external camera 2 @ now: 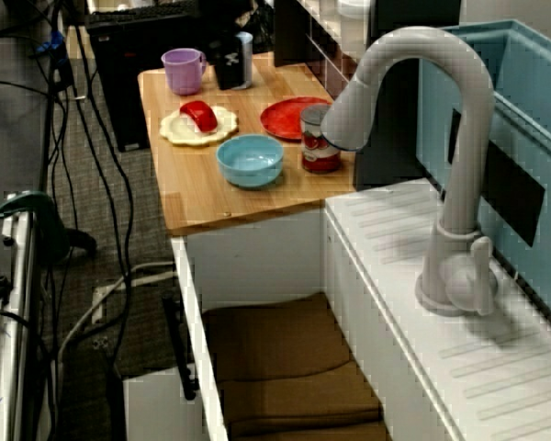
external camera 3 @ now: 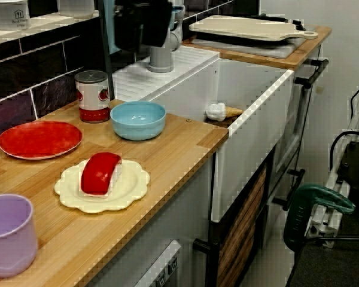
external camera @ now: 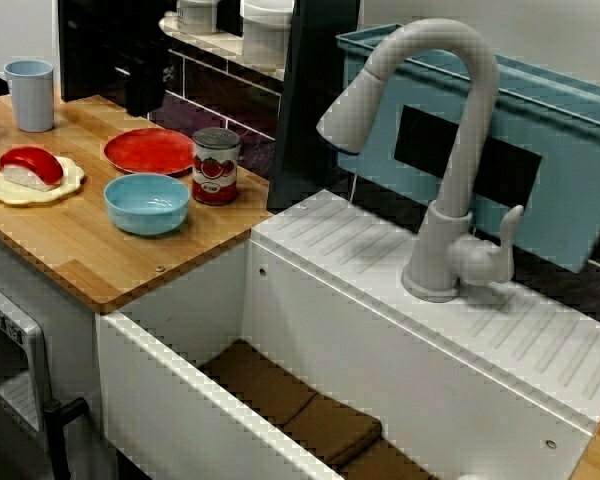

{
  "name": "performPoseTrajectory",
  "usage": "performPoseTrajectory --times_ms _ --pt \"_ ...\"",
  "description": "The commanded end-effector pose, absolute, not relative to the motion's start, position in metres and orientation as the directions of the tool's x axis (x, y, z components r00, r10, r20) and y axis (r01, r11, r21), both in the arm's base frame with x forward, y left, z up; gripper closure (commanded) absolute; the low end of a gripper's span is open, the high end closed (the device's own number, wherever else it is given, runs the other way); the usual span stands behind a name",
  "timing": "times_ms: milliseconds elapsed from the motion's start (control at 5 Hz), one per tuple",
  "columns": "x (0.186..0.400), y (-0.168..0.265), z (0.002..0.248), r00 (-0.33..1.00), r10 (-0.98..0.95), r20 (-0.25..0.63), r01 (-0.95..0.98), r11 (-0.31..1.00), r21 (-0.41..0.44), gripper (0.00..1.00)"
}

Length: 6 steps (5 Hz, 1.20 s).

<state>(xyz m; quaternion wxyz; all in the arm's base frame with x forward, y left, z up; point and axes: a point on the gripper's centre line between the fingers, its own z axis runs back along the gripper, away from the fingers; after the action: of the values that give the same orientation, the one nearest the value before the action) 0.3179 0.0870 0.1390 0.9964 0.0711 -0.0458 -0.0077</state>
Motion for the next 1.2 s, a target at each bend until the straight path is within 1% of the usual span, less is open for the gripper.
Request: performPoseTrajectory --times_ms 0,200,400,600,800,1000 --pt "0.349 0.071 0.142 0.907 -0.414 0.072 0.395 0.898 0.192 0.0" --pt "0.336 0.051 0.14 0.889 -0.453 0.073 0.436 0.883 0.172 0.0" --pt "0.319 0.034 0.139 0.907 -0.41 0.094 0.394 0.906 0.153 0.0" --pt "0.307 0.024 0.138 0.913 -0.393 0.108 0.378 0.916 0.133 0.0" --pt "0.301 0.027 0.138 0.939 -0.311 0.149 0.299 0.949 0.099 0.0" --pt "0.3 0.033 0.137 0.939 -0.303 0.164 0.293 0.952 0.086 0.0"
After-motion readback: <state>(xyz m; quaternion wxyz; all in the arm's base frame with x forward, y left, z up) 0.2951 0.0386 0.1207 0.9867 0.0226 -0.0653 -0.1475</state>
